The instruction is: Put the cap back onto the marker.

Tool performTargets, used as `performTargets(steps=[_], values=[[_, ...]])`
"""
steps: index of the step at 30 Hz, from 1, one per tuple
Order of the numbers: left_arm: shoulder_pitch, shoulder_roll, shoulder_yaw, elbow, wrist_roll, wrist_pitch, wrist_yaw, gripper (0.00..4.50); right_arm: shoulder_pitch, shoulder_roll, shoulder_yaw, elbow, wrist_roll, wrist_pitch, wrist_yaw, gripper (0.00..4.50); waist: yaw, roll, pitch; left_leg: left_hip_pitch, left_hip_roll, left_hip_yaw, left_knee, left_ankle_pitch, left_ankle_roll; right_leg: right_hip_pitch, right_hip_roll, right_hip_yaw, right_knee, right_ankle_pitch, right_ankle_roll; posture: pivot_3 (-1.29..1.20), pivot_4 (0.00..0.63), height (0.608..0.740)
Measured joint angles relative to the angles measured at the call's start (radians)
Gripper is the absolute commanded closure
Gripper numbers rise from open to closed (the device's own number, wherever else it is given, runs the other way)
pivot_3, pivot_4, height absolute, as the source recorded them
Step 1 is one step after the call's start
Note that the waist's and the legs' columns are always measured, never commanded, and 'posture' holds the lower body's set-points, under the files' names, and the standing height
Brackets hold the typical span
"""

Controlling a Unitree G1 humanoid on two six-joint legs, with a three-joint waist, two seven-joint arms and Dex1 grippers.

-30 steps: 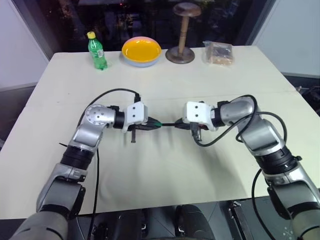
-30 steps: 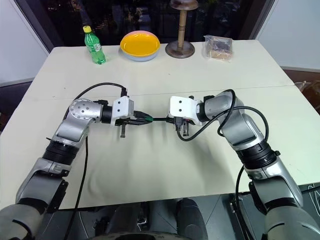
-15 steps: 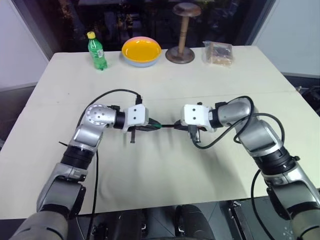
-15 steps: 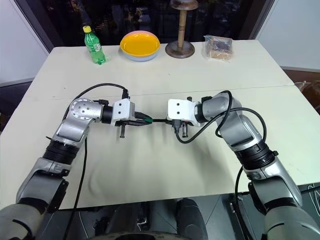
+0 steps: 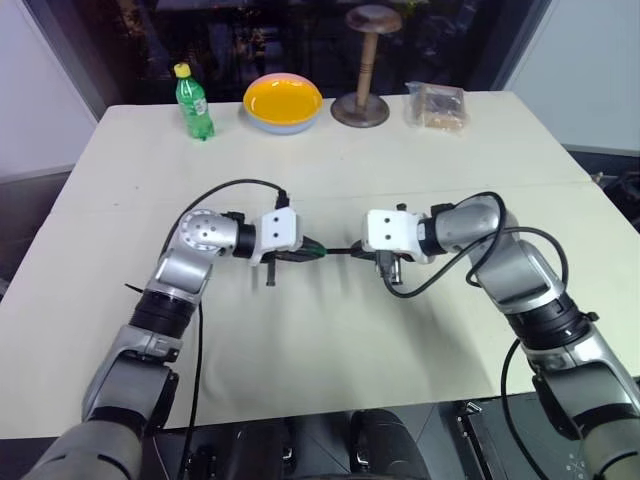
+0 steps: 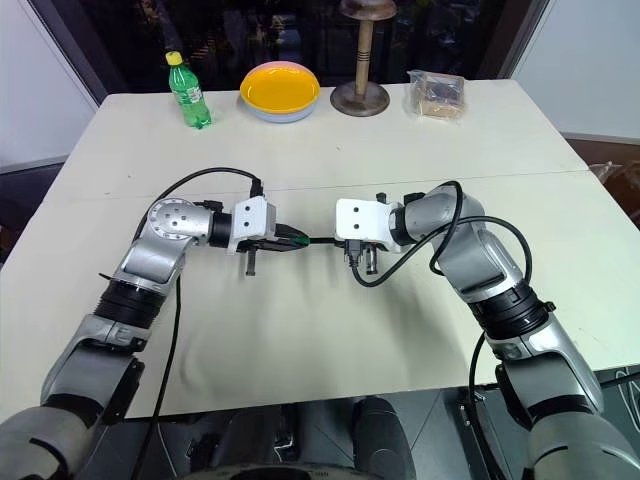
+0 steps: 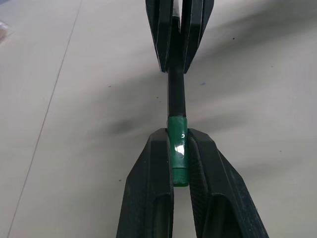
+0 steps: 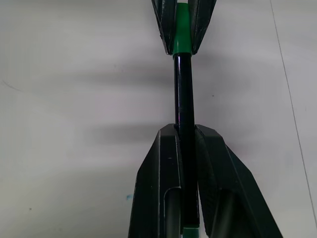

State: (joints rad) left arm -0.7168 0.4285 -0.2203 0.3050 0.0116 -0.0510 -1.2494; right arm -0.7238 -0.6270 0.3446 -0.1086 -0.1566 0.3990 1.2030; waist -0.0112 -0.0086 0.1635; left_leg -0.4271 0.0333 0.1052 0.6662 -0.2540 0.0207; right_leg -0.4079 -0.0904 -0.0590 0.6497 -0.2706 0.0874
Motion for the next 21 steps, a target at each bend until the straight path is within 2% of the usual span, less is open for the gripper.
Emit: performTargets(steps=[21], values=[[0.024,-0.018,0.032,-0.042,-0.025,0.085,-0.003,4.50,0.000,0.001,-0.030,0.012,-0.007,-0.043,0.022,4.45,0.000,0.000,0.000,0.000,0.000,0.000,0.000,0.000,0.000,0.000,0.000,0.000,0.000,0.000,0.000,0.00,0.150,0.740]])
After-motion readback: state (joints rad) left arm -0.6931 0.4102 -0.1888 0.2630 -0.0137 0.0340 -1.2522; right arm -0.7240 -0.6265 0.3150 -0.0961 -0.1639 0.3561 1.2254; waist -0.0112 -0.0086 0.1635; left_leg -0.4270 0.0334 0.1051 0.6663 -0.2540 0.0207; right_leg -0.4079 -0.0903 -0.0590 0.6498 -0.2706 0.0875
